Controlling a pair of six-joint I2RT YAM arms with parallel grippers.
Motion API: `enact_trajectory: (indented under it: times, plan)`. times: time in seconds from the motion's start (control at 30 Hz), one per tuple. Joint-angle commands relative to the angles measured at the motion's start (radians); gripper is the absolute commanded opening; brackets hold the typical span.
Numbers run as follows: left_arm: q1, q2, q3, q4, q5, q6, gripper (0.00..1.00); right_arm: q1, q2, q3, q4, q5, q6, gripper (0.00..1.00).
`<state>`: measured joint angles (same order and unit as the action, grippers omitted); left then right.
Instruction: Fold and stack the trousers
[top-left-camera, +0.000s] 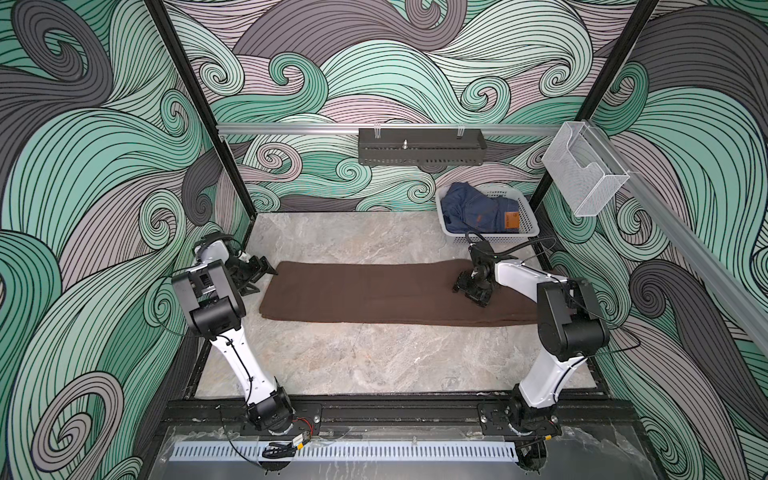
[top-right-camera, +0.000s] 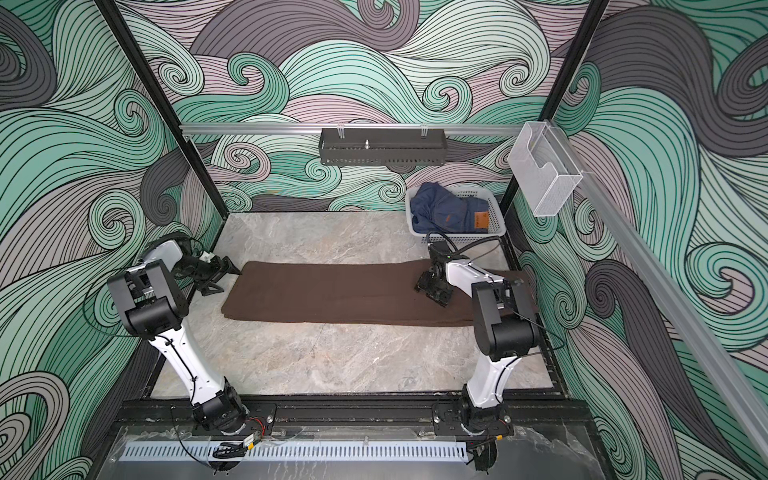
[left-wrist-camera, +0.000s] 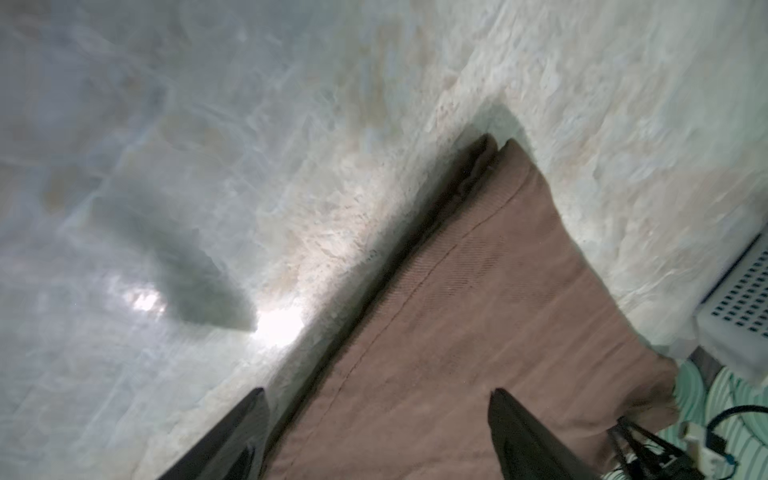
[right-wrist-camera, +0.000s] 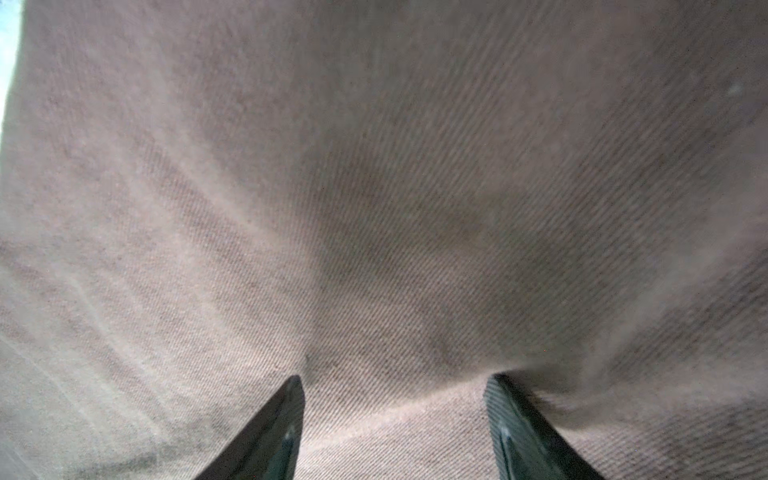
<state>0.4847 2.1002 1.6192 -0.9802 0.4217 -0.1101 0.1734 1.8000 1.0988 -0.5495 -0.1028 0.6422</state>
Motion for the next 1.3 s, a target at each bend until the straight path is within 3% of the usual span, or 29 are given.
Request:
enact_trajectory:
  times: [0.0,0.4,0.67,0.9,1.03,1.27]
  plan:
    - [-0.019,0.029,0.049,-0.064,-0.065,0.061,0.81,-0.009,-0.014,-0.011,-0.076,0.039,-0.02,0.71]
    - [-0.042,0.084,0.077,-0.079,-0.15,0.098,0.79,-0.01,-0.025,-0.014,-0.074,0.003,-0.022,0.71]
    - [-0.078,0.128,0.079,-0.095,-0.07,0.12,0.77,-0.01,-0.029,-0.016,-0.071,-0.011,-0.019,0.71]
    - [-0.084,0.122,0.073,-0.108,-0.062,0.124,0.63,-0.009,-0.035,-0.016,-0.069,-0.018,-0.019,0.71]
    - [-0.084,0.115,0.077,-0.112,-0.067,0.122,0.4,-0.008,-0.029,-0.02,-0.062,-0.025,-0.016,0.71]
    - [-0.088,0.112,0.078,-0.111,-0.067,0.119,0.31,-0.005,-0.019,-0.024,-0.053,-0.032,-0.011,0.71]
